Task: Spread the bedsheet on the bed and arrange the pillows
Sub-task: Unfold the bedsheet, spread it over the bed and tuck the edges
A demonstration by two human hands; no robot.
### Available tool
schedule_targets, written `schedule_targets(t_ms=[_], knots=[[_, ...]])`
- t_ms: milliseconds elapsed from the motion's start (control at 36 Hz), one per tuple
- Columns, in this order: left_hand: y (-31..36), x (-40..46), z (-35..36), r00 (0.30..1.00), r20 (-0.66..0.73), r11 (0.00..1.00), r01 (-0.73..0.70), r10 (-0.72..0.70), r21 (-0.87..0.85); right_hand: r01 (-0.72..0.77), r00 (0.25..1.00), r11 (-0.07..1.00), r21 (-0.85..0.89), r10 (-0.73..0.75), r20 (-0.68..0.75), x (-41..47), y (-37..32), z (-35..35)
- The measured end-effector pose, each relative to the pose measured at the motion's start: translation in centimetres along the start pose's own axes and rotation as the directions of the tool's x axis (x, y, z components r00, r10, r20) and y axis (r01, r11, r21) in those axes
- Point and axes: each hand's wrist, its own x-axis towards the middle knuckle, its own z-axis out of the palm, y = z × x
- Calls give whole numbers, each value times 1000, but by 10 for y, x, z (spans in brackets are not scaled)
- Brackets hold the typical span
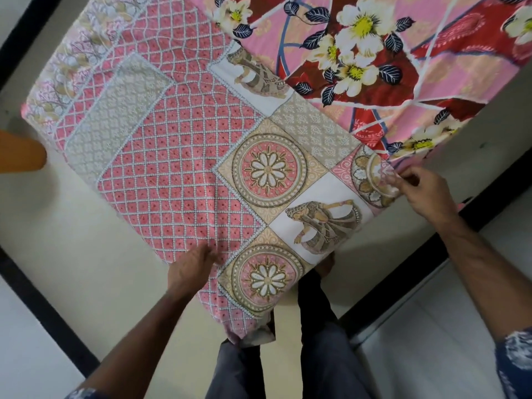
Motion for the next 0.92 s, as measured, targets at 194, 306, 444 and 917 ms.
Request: schedule_targets(t_ms=[194,306,444,917], knots=[[-8,-7,10,934,-226,945,221,-276,-242,304,875,825,-476,-440,-203,-63,-14,55],[-18,-6,7,875,-214,864,337,-434,-375,636,750,637,-436,-642,158,-116,-47,127],[-40,0,10,840,-160,769,376,-519,-518,802,598,453,-390,-602,530,-180,-87,217],[-112,15,8,958,-170,856,118,-232,-503,804,589,282,-523,-493,640,-181,-125,269]])
